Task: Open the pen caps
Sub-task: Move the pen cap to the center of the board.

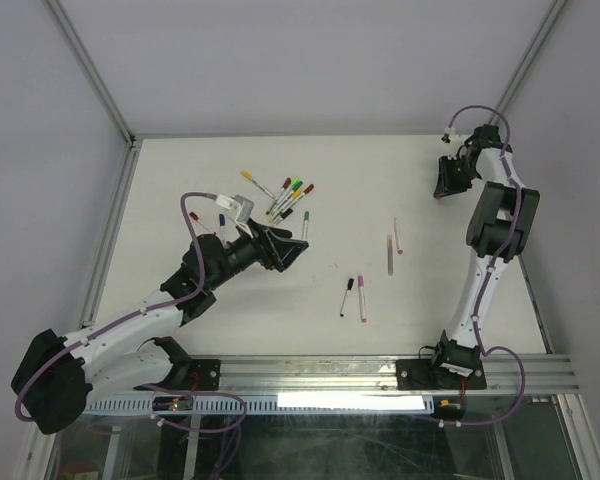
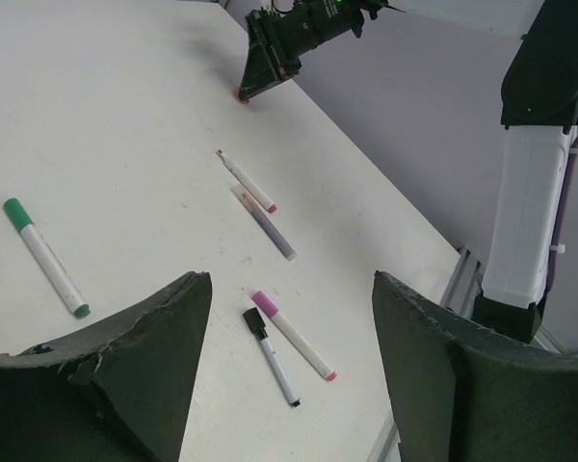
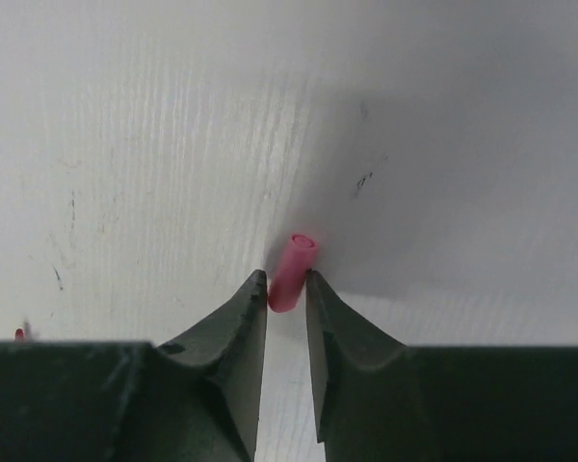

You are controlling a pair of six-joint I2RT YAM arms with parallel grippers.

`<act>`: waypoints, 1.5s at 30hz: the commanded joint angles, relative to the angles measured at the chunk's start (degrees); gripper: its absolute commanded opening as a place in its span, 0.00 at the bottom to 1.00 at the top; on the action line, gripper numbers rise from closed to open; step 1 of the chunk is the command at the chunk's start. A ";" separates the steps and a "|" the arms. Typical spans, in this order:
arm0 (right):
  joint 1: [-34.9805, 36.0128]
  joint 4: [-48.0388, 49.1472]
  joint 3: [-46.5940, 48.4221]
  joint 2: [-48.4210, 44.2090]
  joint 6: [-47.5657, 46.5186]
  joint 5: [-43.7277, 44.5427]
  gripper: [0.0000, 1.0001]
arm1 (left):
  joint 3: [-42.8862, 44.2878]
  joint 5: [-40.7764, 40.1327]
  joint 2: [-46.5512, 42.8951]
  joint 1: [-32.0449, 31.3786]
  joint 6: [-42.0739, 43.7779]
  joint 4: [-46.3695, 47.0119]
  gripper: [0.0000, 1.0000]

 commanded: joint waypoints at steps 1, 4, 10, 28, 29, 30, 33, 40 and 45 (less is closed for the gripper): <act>2.23 0.43 -5.48 -4.18 -0.65 6.10 0.22 | -2.25 -1.47 -4.77 -0.05 -1.56 -1.63 0.69; 4.18 2.32 -9.48 -5.97 0.78 9.82 0.13 | -3.34 -1.85 -7.63 -0.01 -2.31 -3.07 0.69; 9.77 3.13 -14.40 -8.77 5.91 11.83 0.01 | -5.02 -2.14 -10.88 -0.10 -4.20 -4.22 0.70; 20.20 4.03 -16.61 -9.03 20.94 18.25 0.09 | -10.67 -2.44 -14.46 -0.10 -8.80 -4.00 0.71; 20.17 4.25 -16.57 -9.10 21.02 18.67 0.10 | -10.74 -2.45 -14.47 -0.08 -8.94 -4.00 0.71; 20.19 4.53 -16.60 -9.19 21.04 19.21 0.10 | -10.77 -2.53 -14.38 -0.12 -9.05 -4.00 0.71; 20.07 5.21 -16.11 -9.05 21.13 22.23 0.10 | -10.62 -2.27 -13.92 -0.22 -9.32 -4.00 0.72; 20.02 6.01 -16.31 -9.56 20.81 23.77 0.12 | -11.02 -2.33 -13.76 -0.28 -9.94 -3.83 0.72; 20.00 6.07 -16.63 -12.20 20.06 21.69 0.31 | -11.08 -1.91 -13.78 -0.47 -10.05 -3.74 0.73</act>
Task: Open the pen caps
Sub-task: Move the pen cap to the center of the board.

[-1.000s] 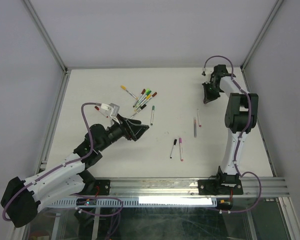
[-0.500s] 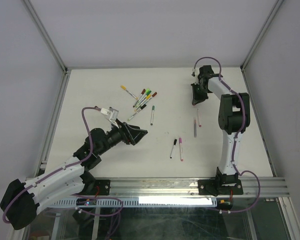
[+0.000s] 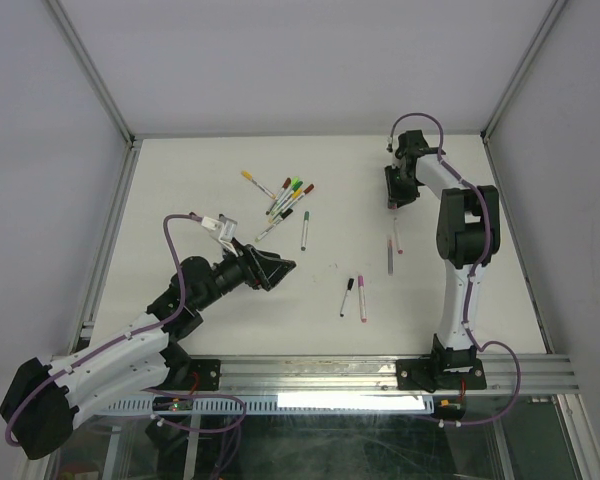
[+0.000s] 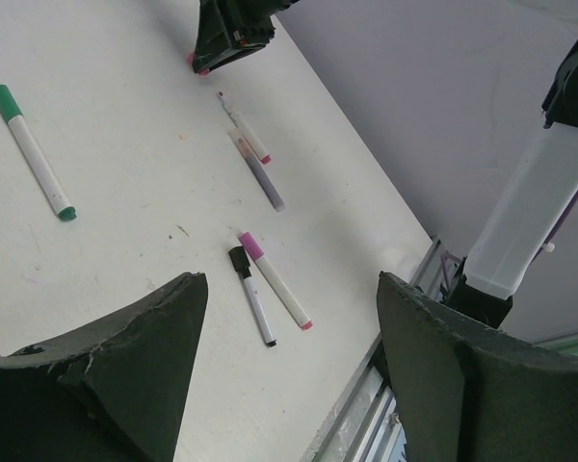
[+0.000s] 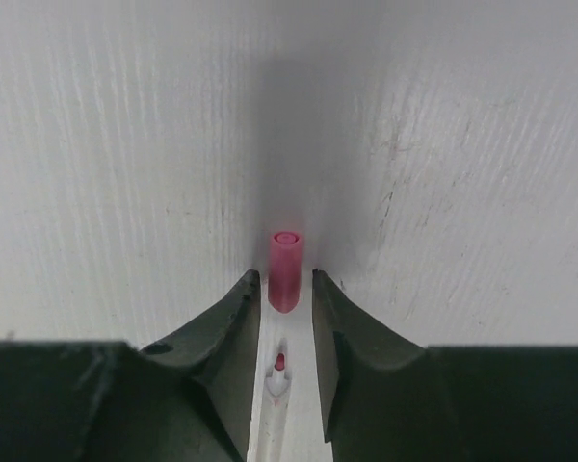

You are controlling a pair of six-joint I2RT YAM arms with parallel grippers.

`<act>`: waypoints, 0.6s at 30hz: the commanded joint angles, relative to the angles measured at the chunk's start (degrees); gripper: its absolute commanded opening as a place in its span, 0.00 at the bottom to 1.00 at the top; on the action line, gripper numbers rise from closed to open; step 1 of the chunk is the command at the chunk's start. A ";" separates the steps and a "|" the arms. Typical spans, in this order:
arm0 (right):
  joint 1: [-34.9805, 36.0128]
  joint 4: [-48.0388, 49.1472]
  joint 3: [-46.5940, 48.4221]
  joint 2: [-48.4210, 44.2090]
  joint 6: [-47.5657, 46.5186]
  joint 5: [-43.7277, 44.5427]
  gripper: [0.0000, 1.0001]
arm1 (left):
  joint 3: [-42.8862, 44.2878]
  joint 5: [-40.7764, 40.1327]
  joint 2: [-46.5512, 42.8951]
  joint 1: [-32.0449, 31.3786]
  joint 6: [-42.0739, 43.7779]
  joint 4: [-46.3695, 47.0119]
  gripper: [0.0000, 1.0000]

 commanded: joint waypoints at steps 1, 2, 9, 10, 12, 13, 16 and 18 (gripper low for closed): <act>-0.28 0.08 -0.86 -2.87 -1.02 1.52 0.35 | -0.25 -0.06 -0.45 -0.38 -0.85 1.99 0.73; -0.21 0.24 -1.22 -3.84 -1.14 1.32 0.38 | -0.28 -0.01 -0.60 -0.36 -0.84 1.99 0.73; -0.25 2.39 -8.35 -14.68 -2.80 -3.27 0.40 | -1.04 0.16 -1.69 -0.64 -1.29 1.99 0.74; -0.18 2.91 -10.32 -17.03 -4.46 -5.63 0.40 | -1.21 0.33 -1.89 -0.63 -1.31 2.03 0.74; -0.18 3.01 -14.57 -22.05 -6.81 -9.68 0.40 | -1.74 0.48 -2.67 -0.68 -0.86 2.37 0.76; -0.15 3.41 -17.07 -24.65 -7.94 -11.46 0.40 | -2.23 0.46 -3.18 -0.64 -0.62 2.81 0.80; -0.19 7.17 -25.34 -34.86 -9.87 -13.37 0.44 | -4.65 -0.29 -4.70 -0.67 -0.79 4.91 0.89; -0.16 9.39 -30.23 -40.67 -10.90 -13.01 0.49 | -5.73 -0.45 -5.32 -0.64 -1.02 6.31 0.93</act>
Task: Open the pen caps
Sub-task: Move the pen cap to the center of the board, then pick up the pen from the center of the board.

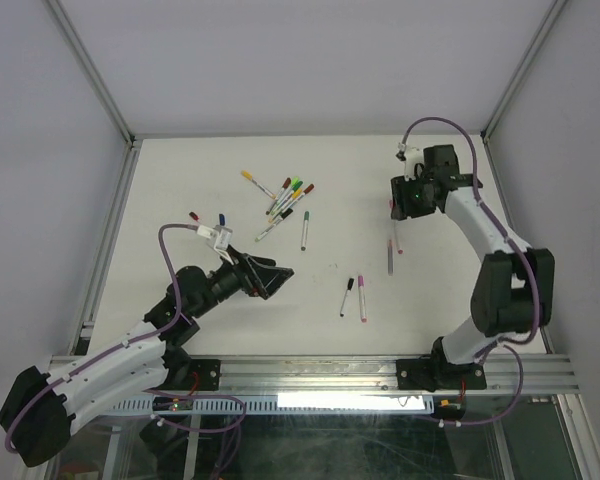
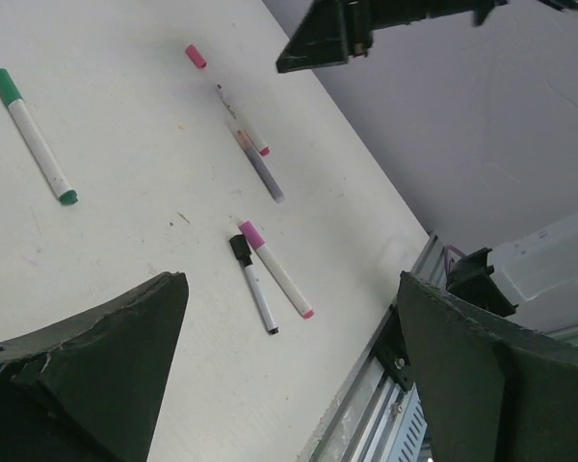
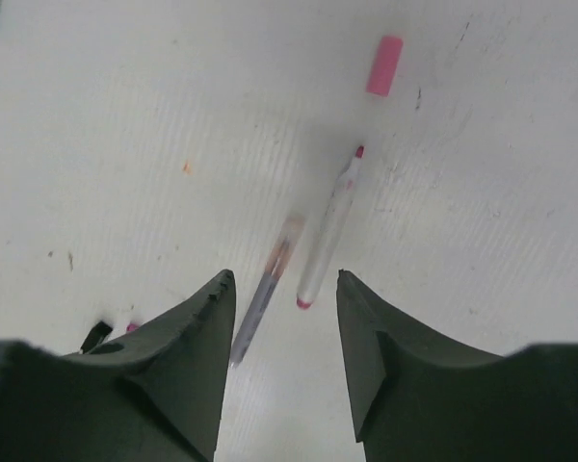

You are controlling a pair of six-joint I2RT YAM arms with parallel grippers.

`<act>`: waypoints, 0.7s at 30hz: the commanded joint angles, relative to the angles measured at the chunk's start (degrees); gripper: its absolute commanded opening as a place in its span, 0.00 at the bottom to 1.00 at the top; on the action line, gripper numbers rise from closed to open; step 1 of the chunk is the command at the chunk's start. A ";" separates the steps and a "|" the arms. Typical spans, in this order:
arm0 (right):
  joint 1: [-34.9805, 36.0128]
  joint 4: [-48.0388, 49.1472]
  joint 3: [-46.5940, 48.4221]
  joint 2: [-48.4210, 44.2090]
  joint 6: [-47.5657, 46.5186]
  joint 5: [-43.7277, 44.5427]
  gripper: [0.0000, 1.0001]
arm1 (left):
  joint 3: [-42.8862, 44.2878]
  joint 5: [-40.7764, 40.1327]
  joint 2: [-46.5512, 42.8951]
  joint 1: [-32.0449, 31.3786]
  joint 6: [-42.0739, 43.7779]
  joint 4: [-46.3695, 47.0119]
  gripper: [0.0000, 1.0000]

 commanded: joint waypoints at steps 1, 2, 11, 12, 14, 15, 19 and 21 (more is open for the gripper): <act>-0.06 6.78 -8.24 -14.47 -4.72 -4.15 0.53 | -2.26 -0.49 -1.88 -0.53 -0.46 5.39 0.95; -0.03 6.93 -9.51 -16.74 -5.49 -5.52 0.55 | -2.30 -0.35 -1.80 -0.56 -0.51 5.55 0.96; -0.11 8.24 -22.12 -28.83 -11.02 -19.53 0.97 | -4.21 0.17 1.35 -0.53 -3.71 11.66 0.99; -0.08 6.66 -22.08 -28.05 -10.80 -20.04 0.96 | -4.64 0.26 1.85 -0.47 -3.95 12.57 0.99; -0.12 4.38 -22.16 -26.14 -9.98 -19.21 0.91 | -5.09 -0.15 2.84 -0.43 -4.39 13.59 0.99; -0.15 4.46 -22.52 -25.76 -9.52 -17.91 0.90 | -5.19 -0.74 3.27 -0.44 -4.76 13.61 0.99; 0.07 6.50 -24.01 -23.97 -6.62 -10.12 0.82 | -5.20 -2.55 4.36 -0.48 -5.61 13.15 0.99; 0.33 6.25 -24.03 -22.07 -5.74 -7.24 0.77 | -5.33 -3.37 4.34 -0.48 -5.94 12.86 0.99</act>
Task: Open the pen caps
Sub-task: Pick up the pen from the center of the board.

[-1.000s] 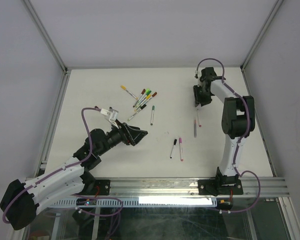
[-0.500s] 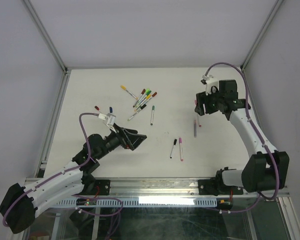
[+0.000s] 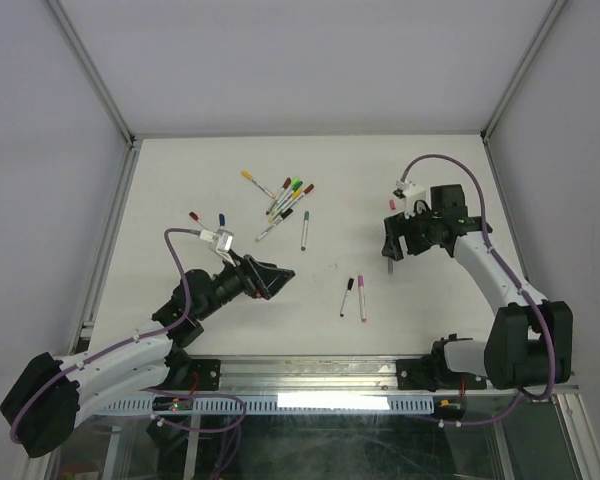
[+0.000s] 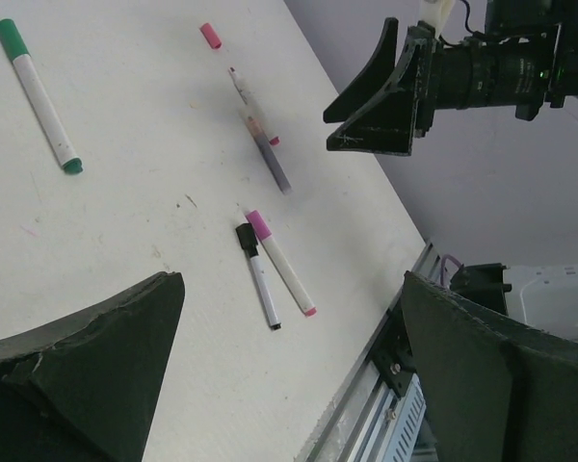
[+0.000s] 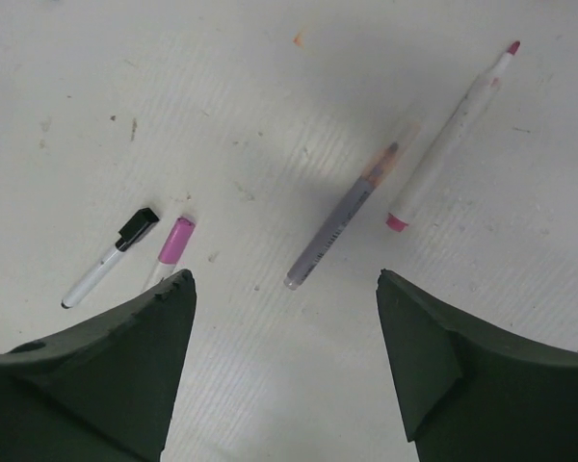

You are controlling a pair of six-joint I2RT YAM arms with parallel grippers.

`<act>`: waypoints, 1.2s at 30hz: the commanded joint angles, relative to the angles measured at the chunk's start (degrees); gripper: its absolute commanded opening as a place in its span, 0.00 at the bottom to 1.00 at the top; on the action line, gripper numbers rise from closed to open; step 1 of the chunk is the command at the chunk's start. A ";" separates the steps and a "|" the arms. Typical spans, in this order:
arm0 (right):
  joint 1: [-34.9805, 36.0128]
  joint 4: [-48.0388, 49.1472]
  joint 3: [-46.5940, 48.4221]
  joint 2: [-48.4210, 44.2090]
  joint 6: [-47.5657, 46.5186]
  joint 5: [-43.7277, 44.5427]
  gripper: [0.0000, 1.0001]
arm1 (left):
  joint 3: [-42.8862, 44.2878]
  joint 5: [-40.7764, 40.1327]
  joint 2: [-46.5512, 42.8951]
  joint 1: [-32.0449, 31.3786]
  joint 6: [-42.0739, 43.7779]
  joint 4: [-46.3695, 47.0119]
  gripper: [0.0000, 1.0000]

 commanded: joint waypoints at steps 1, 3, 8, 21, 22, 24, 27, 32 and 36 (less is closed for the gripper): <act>0.53 1.59 0.19 3.06 2.53 7.03 0.75 | -0.45 -2.85 -0.15 -0.44 -1.54 4.35 0.99; 1.06 1.55 0.48 4.54 3.10 9.02 0.74 | -0.88 -3.76 -0.52 -0.42 -1.95 4.41 0.99; 2.93 2.09 1.40 7.43 5.11 12.50 0.68 | -2.31 -5.37 -1.66 -0.48 -2.82 5.35 0.99; 7.80 2.18 6.13 17.86 7.08 17.62 0.43 | -2.42 -5.67 -2.56 -0.42 -3.09 5.92 0.99; 8.05 1.87 6.38 18.41 7.10 17.69 0.42 | -2.44 -5.65 -2.60 -0.45 -3.09 5.99 0.99; 8.39 2.00 6.50 19.00 7.12 18.25 0.38 | -2.53 -5.66 -2.48 -0.46 -3.16 6.14 0.99; 8.61 2.10 6.34 19.63 6.89 18.70 0.30 | -2.58 -5.50 -2.22 -0.41 -3.18 6.64 0.99; 9.03 1.64 6.34 20.44 6.42 18.23 0.23 | -2.53 -4.73 -1.20 -0.43 -3.72 7.49 0.99; 9.53 1.06 6.34 21.14 5.61 17.98 0.20 | -2.77 -3.47 -0.37 -0.43 -4.43 8.96 0.99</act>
